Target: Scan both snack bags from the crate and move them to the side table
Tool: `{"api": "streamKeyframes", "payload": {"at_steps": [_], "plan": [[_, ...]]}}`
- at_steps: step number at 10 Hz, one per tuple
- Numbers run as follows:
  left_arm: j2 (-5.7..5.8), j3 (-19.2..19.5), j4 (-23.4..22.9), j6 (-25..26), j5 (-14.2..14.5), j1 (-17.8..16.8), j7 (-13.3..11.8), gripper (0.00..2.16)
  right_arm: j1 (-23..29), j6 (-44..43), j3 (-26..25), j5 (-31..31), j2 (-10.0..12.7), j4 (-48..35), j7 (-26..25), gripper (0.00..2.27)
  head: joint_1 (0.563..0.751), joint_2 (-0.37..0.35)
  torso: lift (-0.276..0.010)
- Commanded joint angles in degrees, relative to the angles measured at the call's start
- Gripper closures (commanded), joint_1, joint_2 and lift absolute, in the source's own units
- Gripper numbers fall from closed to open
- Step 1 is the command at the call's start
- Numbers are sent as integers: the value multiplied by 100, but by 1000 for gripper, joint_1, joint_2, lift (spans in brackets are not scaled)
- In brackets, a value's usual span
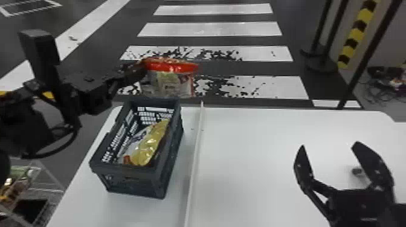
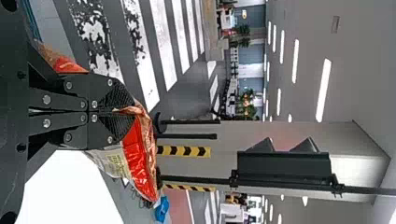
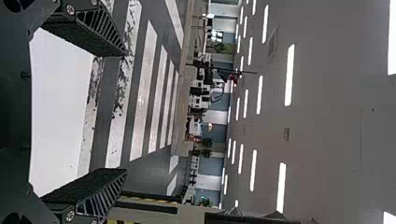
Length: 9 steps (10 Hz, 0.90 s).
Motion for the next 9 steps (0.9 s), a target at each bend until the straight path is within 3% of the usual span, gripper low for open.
{"api": "streamKeyframes", "payload": {"at_steps": [1,5,9], "plan": [[37,-169,-86,0,0,-27,-29,2064,38,-29,-124,-42,6,0,-20,107,668,68,-95],[37,-661,-218,-18,-18,-185,-144,2064,47,-29,-247,-51,50,0,-55,107,675,-3,-95],[-51,-1567,-218,-18,-202,-536,-196,2064,12,-11,-397,-112,111,35,-64,107,687,-89,-95]]}}
